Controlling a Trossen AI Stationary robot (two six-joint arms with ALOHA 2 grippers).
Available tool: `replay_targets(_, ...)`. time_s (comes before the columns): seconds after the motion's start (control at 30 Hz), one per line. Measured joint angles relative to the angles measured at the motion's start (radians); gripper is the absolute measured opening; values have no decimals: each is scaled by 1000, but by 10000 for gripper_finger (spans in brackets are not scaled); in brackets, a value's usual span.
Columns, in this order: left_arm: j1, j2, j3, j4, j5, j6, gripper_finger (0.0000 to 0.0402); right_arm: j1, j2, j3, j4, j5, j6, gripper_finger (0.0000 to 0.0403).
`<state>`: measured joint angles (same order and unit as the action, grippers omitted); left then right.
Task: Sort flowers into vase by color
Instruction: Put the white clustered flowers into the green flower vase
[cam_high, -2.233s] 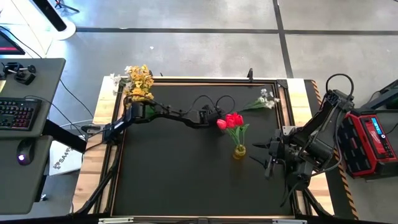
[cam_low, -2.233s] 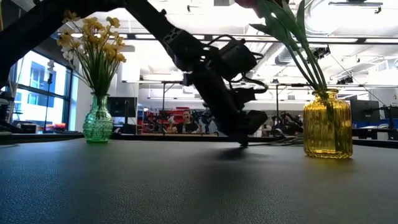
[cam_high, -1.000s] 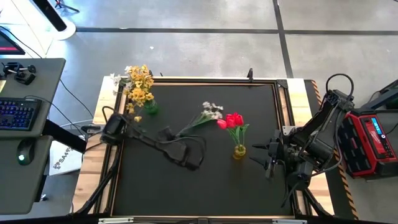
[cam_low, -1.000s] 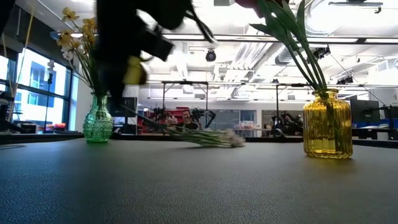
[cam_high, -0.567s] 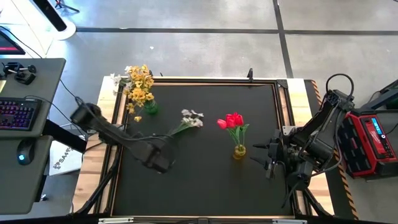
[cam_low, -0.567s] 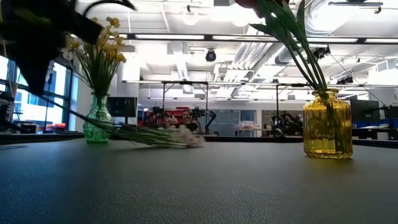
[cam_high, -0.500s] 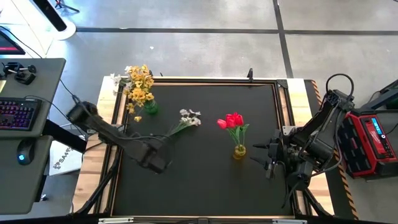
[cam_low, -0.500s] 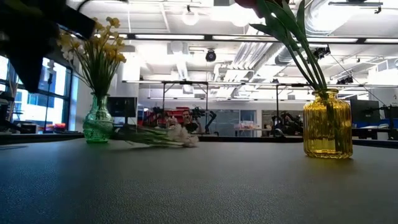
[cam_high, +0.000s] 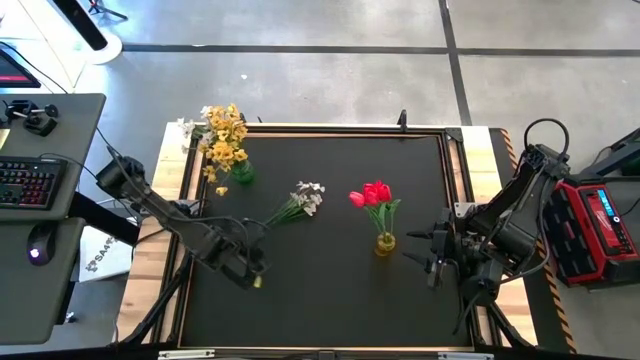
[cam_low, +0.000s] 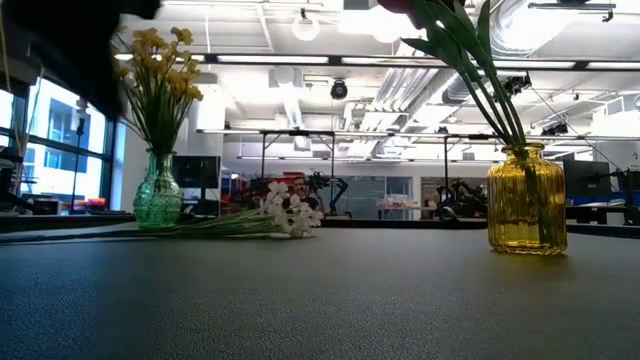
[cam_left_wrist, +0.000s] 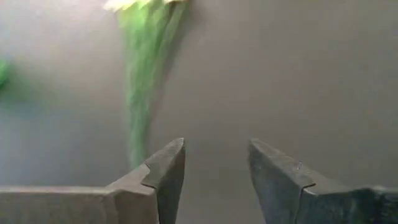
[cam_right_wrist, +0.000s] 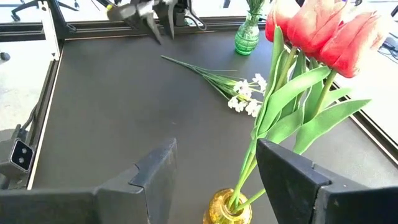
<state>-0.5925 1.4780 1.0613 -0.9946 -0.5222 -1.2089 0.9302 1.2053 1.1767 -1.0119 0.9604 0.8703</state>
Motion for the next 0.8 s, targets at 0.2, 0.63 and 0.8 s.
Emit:
replay_targets(0.2, 58, 83, -114, 350, -97, 138, 183, 0, 0, 0, 0, 0, 0, 204)
replay_targets(0.63, 113, 92, -293, 381, -112, -39, 234, 0, 0, -1, 0, 1, -1, 204)
replay_targets(0.8, 194, 92, -341, 366, -28, -3, 249, 0, 0, -1, 0, 8, -3, 204)
